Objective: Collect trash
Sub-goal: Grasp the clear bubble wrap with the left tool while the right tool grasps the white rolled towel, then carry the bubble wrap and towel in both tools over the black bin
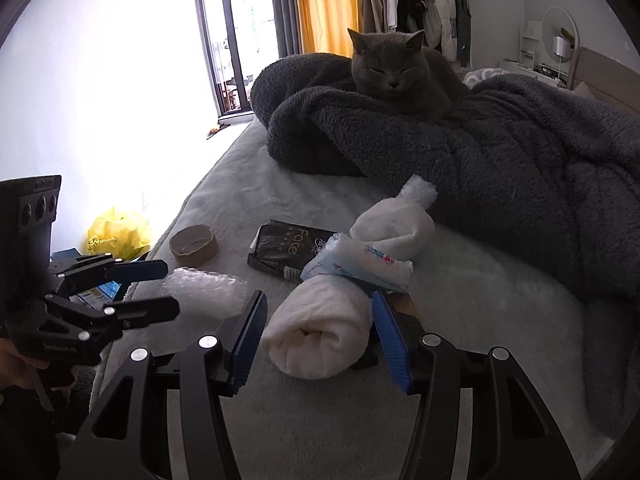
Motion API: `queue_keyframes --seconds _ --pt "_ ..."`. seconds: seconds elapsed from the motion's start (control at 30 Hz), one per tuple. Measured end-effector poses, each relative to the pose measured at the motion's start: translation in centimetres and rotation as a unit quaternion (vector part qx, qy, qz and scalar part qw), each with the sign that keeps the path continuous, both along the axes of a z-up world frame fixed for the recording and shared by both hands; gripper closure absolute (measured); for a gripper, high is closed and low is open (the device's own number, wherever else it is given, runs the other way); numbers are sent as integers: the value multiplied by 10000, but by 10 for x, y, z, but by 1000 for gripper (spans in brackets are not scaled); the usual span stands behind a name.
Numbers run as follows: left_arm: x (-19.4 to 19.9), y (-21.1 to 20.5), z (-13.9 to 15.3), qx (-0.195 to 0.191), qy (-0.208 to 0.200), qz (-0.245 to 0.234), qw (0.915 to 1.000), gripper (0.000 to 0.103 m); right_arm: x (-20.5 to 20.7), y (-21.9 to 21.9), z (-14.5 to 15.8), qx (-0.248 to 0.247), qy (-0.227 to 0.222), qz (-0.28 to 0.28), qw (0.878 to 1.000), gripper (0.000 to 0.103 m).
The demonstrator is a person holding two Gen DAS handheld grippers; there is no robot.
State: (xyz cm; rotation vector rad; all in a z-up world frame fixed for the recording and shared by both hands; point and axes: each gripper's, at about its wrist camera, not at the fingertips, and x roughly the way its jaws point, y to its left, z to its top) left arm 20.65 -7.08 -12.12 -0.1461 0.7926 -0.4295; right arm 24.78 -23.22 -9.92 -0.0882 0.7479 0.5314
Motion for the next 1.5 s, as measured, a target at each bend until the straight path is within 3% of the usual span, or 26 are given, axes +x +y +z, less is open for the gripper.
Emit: queue_keyframes --seconds 0.17,0.33,0.53,0.97,1.23,1.5 --pt "11 -7 -7 15 52 -17 10000 37 6 7 -8 -256 124 51 9996 54" --pt "22 -9 -16 78 285 14 9996 44 4 6 -10 -410 177 47 9990 64" --pt "25 -9 -13 27 292 12 9996 54 3 16 -6 -483 107 152 9987 77" --pt "13 24 23 -22 -193 258 9995 55 6 45 23 3 -243 221 9995 79" --pt "11 73 31 78 -323 924 9952 55 14 83 36 158 -384 354 9985 79" --pt "8 126 24 268 -200 1485 9883 55 16 126 44 251 -507 495 9972 79"
